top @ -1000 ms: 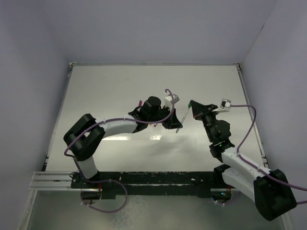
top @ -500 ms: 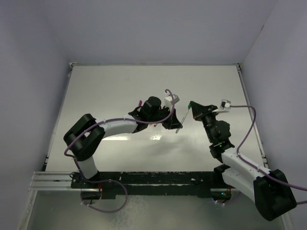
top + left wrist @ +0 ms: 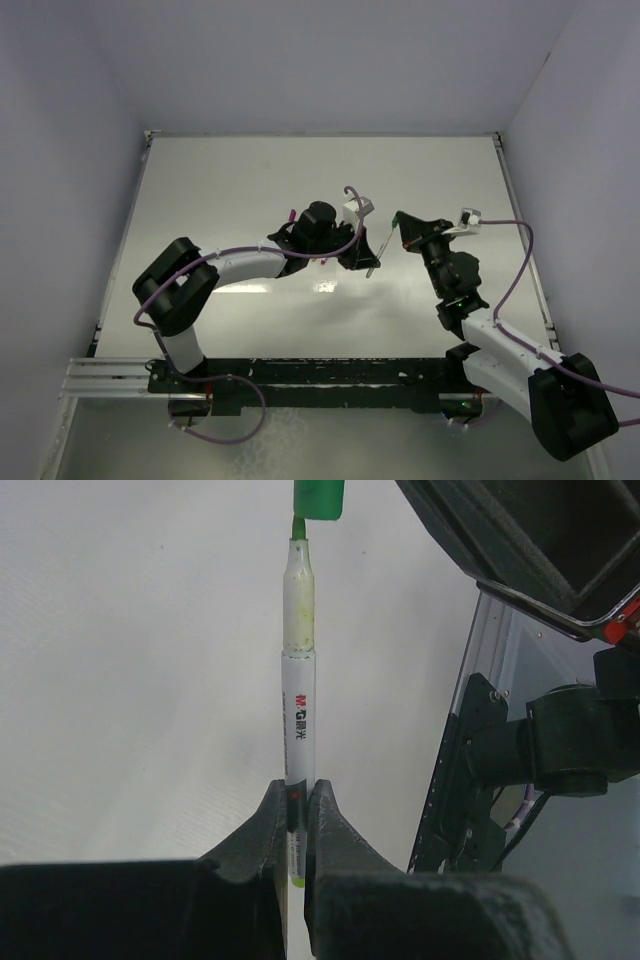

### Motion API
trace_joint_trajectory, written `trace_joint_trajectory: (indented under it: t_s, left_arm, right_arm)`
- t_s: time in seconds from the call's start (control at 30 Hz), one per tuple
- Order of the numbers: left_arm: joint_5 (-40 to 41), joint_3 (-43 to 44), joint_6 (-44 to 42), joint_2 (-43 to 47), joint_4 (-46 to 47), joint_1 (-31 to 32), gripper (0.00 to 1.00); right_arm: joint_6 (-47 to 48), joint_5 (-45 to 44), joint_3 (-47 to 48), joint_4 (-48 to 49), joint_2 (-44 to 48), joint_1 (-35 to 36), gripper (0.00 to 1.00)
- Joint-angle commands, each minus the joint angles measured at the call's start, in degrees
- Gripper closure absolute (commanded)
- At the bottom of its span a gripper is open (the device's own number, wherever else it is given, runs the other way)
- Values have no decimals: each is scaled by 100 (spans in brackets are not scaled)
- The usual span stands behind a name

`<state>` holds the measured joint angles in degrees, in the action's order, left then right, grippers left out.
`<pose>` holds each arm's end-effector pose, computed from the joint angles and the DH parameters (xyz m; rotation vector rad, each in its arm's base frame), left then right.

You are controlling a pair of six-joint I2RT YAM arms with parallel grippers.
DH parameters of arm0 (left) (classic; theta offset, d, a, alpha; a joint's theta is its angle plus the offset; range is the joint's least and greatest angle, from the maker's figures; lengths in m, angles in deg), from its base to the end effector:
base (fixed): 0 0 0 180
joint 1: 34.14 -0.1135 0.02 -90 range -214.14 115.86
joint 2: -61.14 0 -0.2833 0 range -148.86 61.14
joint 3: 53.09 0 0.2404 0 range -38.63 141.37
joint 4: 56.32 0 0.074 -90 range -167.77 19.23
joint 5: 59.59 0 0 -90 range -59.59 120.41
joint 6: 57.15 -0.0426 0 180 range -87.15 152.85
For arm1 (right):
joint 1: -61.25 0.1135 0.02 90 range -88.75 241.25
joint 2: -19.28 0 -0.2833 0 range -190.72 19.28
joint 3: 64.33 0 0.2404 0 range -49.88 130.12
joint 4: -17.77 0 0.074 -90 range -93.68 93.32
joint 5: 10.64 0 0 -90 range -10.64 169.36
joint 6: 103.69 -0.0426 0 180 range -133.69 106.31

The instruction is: Insert the pens into the pen caps

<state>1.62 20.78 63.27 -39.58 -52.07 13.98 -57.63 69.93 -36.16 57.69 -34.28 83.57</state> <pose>0.2451 -0.3040 0.2405 0.6960 2.0726 -1.3379 0.1703 0.0624 0.2674 0.3990 1.3138 0.8699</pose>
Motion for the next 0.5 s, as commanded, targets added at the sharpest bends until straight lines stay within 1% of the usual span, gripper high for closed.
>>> trace_joint_trajectory:
  t_s: [0.0,0.47]
  left_arm:
    - [-16,64,-94,164,258,-19,100]
    - [5,-157,-97,270,287,-6,100]
  right_arm:
    - [125,14,-27,262,93,-9,100]
    - [145,67,64,311,-43,-9,100]
